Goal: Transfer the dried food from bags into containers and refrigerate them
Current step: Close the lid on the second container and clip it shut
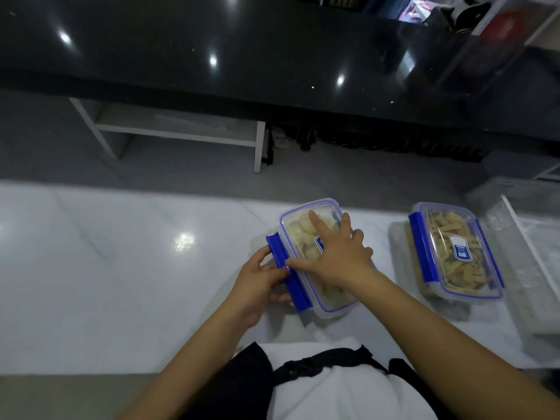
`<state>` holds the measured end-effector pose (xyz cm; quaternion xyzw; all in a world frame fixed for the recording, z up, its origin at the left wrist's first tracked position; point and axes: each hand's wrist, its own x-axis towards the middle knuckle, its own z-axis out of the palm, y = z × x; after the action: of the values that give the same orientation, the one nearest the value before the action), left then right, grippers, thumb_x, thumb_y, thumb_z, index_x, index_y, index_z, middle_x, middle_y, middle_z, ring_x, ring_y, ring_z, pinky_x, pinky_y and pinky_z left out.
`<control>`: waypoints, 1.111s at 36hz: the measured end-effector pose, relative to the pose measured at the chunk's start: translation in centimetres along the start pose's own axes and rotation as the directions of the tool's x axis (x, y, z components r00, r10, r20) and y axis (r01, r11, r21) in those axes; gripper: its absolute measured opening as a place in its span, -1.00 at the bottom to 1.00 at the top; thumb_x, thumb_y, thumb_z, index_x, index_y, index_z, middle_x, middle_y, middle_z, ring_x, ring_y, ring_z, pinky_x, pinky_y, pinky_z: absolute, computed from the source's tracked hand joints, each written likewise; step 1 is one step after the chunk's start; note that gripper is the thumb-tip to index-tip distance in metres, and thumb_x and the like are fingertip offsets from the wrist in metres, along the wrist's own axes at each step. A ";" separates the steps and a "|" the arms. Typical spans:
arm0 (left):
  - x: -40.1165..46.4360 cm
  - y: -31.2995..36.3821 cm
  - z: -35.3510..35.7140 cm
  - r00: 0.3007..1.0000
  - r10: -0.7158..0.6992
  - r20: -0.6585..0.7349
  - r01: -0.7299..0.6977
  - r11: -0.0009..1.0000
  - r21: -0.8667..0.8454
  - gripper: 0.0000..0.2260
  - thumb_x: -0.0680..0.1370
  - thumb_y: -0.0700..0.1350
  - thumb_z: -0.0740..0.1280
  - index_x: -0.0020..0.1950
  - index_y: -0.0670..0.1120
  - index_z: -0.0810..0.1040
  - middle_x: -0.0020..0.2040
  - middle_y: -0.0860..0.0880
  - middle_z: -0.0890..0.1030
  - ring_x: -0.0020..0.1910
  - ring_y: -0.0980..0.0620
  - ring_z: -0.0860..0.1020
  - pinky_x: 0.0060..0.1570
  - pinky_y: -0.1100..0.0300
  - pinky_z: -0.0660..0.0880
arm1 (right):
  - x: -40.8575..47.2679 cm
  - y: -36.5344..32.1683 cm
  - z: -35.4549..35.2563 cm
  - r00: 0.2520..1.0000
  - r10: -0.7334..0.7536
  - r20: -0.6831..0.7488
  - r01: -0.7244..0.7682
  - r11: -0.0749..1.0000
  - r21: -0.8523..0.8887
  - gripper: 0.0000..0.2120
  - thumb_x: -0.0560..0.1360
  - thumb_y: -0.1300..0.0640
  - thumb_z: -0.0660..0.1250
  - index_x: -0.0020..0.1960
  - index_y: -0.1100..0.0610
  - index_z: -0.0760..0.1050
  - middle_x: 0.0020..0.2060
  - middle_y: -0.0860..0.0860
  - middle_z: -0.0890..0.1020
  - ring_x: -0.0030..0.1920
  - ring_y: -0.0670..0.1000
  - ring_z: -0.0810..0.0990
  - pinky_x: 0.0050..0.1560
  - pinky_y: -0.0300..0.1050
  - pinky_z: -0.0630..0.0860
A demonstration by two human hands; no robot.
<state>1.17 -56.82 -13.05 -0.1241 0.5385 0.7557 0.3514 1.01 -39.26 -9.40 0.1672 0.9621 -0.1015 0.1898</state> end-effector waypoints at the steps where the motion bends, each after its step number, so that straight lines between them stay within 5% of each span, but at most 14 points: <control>1: 0.0 0.1 -0.2 1.000 0.002 -0.008 -0.002 1.000 0.000 -0.60 0.58 -0.36 0.33 0.31 0.03 0.51 0.07 -0.14 0.72 0.00 -0.20 0.71 -0.14 -0.14 0.67 | 0.1 0.0 -0.4 1.000 -0.005 0.018 0.005 1.000 0.017 0.12 0.14 -0.67 0.23 0.53 -0.38 -0.22 0.61 0.08 -0.16 0.50 0.33 0.12 0.34 0.34 0.34; 7: 0.6 1.7 -1.7 0.990 0.064 -0.130 -0.052 0.995 0.087 -0.62 0.58 -0.25 0.33 0.29 0.17 0.54 -0.06 -0.10 0.74 -0.14 -0.12 0.73 -0.27 0.11 0.62 | 0.3 1.4 -3.7 0.983 -0.093 0.160 0.064 0.982 0.176 -0.13 0.35 -0.43 0.39 0.55 -0.34 0.09 0.51 0.05 0.23 0.28 0.17 0.52 0.20 0.00 0.50; 11: 0.8 3.1 -2.8 0.987 0.112 -0.116 -0.088 0.977 0.194 -0.67 0.58 -0.06 0.41 0.34 0.16 0.54 -0.04 0.03 0.74 -0.12 0.03 0.73 -0.30 0.19 0.62 | -0.2 3.2 -3.9 0.996 -0.082 0.020 0.066 0.907 0.416 -0.13 0.38 -0.13 0.56 0.53 -0.33 0.14 0.40 0.00 0.46 0.24 0.08 0.55 0.11 -0.03 0.53; 15: 0.6 3.7 -2.4 0.995 0.087 -0.048 -0.067 0.944 0.323 -0.45 0.49 -0.04 0.52 0.43 0.22 0.43 0.14 0.01 0.66 -0.02 0.03 0.70 -0.26 0.13 0.65 | 0.3 4.7 -3.0 0.984 0.087 0.154 -0.173 0.650 0.739 -0.07 0.37 0.07 0.61 0.56 -0.22 0.15 0.47 0.05 0.36 0.28 0.11 0.49 0.09 0.11 0.56; 20: 0.2 3.6 -1.7 0.993 0.096 -0.066 -0.059 0.903 0.426 -0.35 0.50 -0.09 0.51 0.51 0.24 0.33 0.17 0.02 0.58 0.02 -0.01 0.65 -0.24 0.01 0.69 | 0.9 6.0 -1.9 0.900 0.081 0.429 -0.420 0.431 0.799 -0.20 0.34 0.10 0.62 0.49 -0.08 0.33 0.10 0.09 0.68 0.02 0.12 0.68 -0.15 0.08 0.68; 25: 0.3 4.1 -1.3 0.991 0.112 -0.073 -0.056 0.846 0.530 -0.36 0.54 -0.14 0.47 0.53 0.23 0.30 0.15 0.01 0.58 0.02 -0.05 0.65 -0.16 -0.13 0.68 | 1.4 5.8 -2.2 0.896 0.091 0.434 -0.423 0.467 0.777 -0.33 0.31 0.09 0.64 0.36 0.00 0.47 0.04 0.08 0.71 0.00 0.12 0.68 -0.18 0.06 0.67; 29: 0.3 4.3 -1.2 0.992 0.107 -0.072 -0.047 0.819 0.572 -0.35 0.54 -0.13 0.47 0.53 0.24 0.29 0.12 0.04 0.56 0.00 -0.01 0.63 -0.28 0.01 0.69 | 1.3 5.7 -2.5 0.912 0.118 0.394 -0.397 0.502 0.768 -0.47 0.29 0.07 0.66 0.17 -0.01 0.52 -0.01 0.05 0.69 0.02 0.11 0.66 -0.04 0.13 0.65; 34: 0.3 4.2 -1.1 0.990 0.107 -0.092 -0.034 0.813 0.581 -0.35 0.54 -0.12 0.47 0.53 0.24 0.29 0.16 0.04 0.56 0.04 -0.02 0.62 -0.31 0.05 0.67 | 0.9 5.1 -2.7 0.936 0.125 0.330 -0.346 0.504 0.791 -0.66 0.33 0.13 0.63 -0.03 -0.04 0.53 -0.13 0.03 0.72 -0.10 0.09 0.71 -0.41 -0.10 0.62; 40: 0.1 4.1 -1.1 0.990 0.090 -0.106 -0.017 0.837 0.547 -0.35 0.53 -0.13 0.48 0.51 0.25 0.30 0.16 0.04 0.55 0.07 -0.05 0.62 -0.27 -0.01 0.68 | 0.3 5.8 -3.0 0.931 0.093 0.352 -0.349 0.504 0.790 -0.57 0.41 0.23 0.56 0.20 -0.02 0.54 -0.05 0.08 0.72 -0.06 0.13 0.72 -0.35 -0.01 0.65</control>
<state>-1.81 -58.50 -10.56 -0.0521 0.7555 0.5716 0.3159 1.79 -33.06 -7.52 0.3449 0.7290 -0.5474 0.2234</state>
